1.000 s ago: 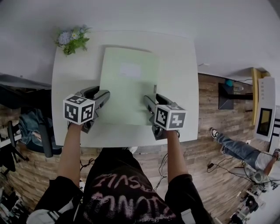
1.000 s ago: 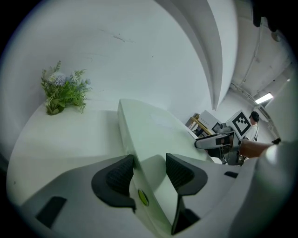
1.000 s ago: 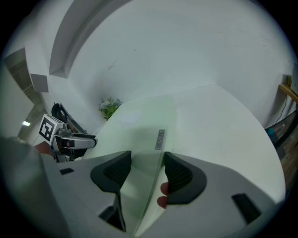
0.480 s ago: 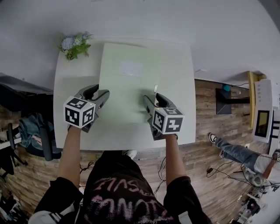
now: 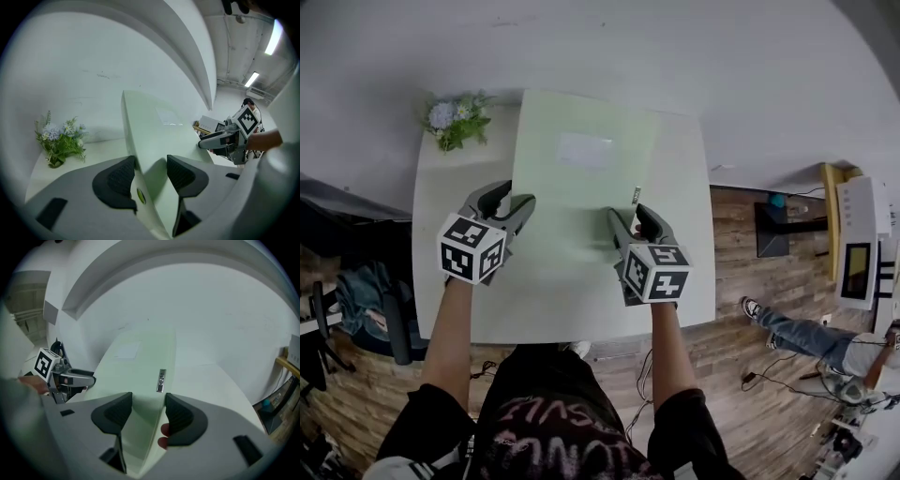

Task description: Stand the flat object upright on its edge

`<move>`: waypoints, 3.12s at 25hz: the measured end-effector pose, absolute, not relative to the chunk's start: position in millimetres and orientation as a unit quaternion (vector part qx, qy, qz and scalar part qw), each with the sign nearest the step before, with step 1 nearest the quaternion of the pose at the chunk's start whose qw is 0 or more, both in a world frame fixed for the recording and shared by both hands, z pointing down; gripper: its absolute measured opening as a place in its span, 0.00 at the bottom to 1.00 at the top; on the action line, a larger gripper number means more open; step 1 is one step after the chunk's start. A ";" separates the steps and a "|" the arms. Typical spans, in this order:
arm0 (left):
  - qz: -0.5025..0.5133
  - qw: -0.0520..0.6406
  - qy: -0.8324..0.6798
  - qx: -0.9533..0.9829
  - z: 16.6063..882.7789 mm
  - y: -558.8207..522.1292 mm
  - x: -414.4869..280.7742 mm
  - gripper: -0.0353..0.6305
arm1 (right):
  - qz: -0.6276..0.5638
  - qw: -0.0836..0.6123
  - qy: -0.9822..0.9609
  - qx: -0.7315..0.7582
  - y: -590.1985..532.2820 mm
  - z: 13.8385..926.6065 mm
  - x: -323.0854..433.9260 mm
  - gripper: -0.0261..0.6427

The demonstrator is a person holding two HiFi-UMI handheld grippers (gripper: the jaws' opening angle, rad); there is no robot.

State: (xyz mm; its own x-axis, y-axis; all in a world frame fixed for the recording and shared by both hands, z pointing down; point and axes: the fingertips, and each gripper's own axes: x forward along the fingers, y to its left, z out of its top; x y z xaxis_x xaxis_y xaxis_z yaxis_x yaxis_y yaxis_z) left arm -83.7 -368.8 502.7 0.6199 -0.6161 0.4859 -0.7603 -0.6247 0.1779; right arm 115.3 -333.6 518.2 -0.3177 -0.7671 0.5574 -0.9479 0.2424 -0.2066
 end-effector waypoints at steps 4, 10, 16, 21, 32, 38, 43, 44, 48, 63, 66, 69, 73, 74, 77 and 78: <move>0.173 0.153 -0.392 0.891 496.0 -379.5 -83.1 0.40 | 0.228 0.157 -0.771 0.573 -342.1 511.3 115.2 0.38; 0.149 0.120 -0.403 0.895 489.4 -389.9 -82.4 0.40 | 0.176 0.136 -0.774 0.593 -350.5 499.4 115.7 0.38; 0.121 0.088 -0.419 0.896 483.0 -387.5 -85.3 0.40 | 0.147 0.118 -0.781 0.595 -353.3 494.6 112.9 0.38; 0.098 0.058 -0.430 0.896 481.0 -378.0 -86.3 0.40 | 0.118 0.096 -0.787 0.598 -346.0 493.1 112.1 0.38; 0.079 0.013 -0.449 0.890 476.2 -339.9 -88.0 0.39 | 0.078 0.066 -0.796 0.596 -313.5 490.3 110.4 0.38; 0.077 0.005 -0.457 0.886 476.3 -320.2 -88.9 0.39 | 0.071 0.060 -0.801 0.592 -295.5 490.1 109.0 0.38; 0.074 -0.015 -0.468 0.881 474.8 -301.7 -90.2 0.39 | 0.052 0.058 -0.804 0.589 -278.3 488.4 107.4 0.38; 0.074 -0.016 -0.469 0.880 474.8 -298.6 -90.4 0.39 | 0.050 0.058 -0.805 0.588 -275.3 488.3 107.1 0.38; 0.080 -0.019 -0.472 0.878 475.4 -288.6 -91.3 0.39 | 0.047 0.057 -0.806 0.587 -265.5 488.6 105.9 0.38; 0.103 -0.018 -0.482 0.870 483.6 -255.0 -95.6 0.39 | 0.049 0.064 -0.812 0.577 -232.3 493.7 101.9 0.38; 0.104 -0.017 -0.483 0.869 484.3 -250.6 -96.2 0.39 | 0.050 0.064 -0.812 0.577 -228.6 494.1 101.5 0.38; 0.105 -0.017 -0.483 0.869 484.6 -248.3 -96.3 0.39 | 0.049 0.065 -0.812 0.577 -226.9 493.8 101.6 0.38; 0.109 -0.014 -0.483 0.869 486.8 -246.2 -97.7 0.39 | 0.050 0.071 -0.812 0.577 -224.8 495.7 100.5 0.38; 0.110 -0.013 -0.482 0.869 486.9 -246.4 -98.0 0.39 | 0.051 0.073 -0.812 0.577 -224.8 495.9 100.5 0.38; 0.116 -0.010 -0.480 0.870 486.7 -246.8 -98.2 0.39 | 0.054 0.078 -0.810 0.579 -225.3 495.7 101.2 0.38; 0.118 -0.009 -0.478 0.870 486.7 -246.7 -98.1 0.39 | 0.056 0.078 -0.809 0.580 -225.4 495.6 101.5 0.38</move>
